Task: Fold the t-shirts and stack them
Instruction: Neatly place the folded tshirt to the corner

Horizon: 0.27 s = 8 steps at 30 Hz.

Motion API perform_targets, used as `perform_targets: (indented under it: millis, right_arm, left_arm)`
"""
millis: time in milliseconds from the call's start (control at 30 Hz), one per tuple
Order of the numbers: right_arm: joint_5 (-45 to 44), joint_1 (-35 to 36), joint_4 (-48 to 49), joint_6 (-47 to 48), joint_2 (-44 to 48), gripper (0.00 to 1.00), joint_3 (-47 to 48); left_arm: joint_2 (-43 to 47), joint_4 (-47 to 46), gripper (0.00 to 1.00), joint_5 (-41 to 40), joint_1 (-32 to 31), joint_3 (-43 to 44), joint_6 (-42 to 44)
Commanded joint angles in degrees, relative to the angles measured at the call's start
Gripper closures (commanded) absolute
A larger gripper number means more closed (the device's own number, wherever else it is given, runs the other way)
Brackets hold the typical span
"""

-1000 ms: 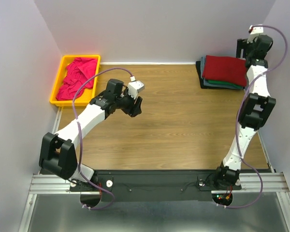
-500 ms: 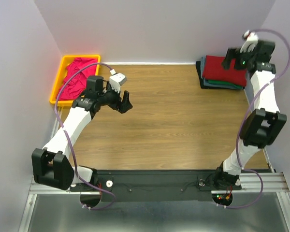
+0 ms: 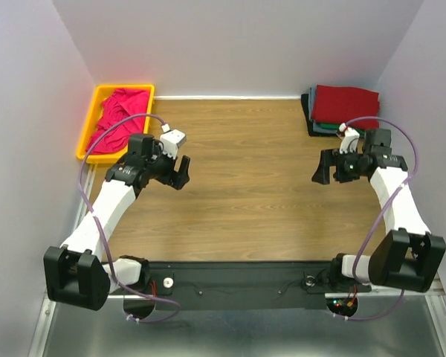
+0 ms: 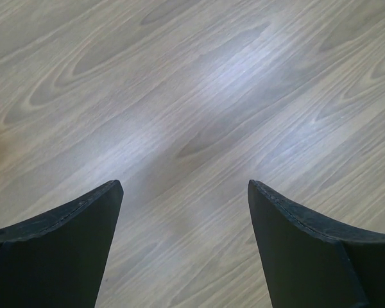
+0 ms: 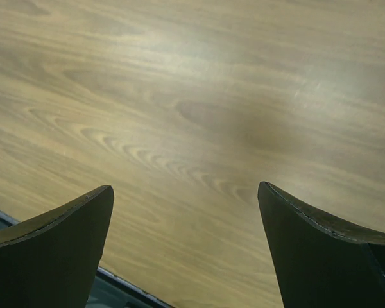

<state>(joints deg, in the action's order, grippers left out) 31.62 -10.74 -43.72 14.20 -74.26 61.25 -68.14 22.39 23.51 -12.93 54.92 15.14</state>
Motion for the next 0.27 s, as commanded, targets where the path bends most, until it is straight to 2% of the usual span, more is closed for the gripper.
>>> perform_targets:
  millis: [0, 233]
  right_arm:
    - [1.3, 0.5, -0.9, 1.7, 4.0, 0.00, -2.1]
    - [2.5, 0.5, 0.0, 0.5, 10.0, 0.00, -6.1]
  left_arm:
    - [4.0, -0.4, 0.09, -4.0, 0.1, -2.4, 0.3]
    - [11.2, -2.0, 0.06, -3.8, 0.1, -5.7, -0.4]
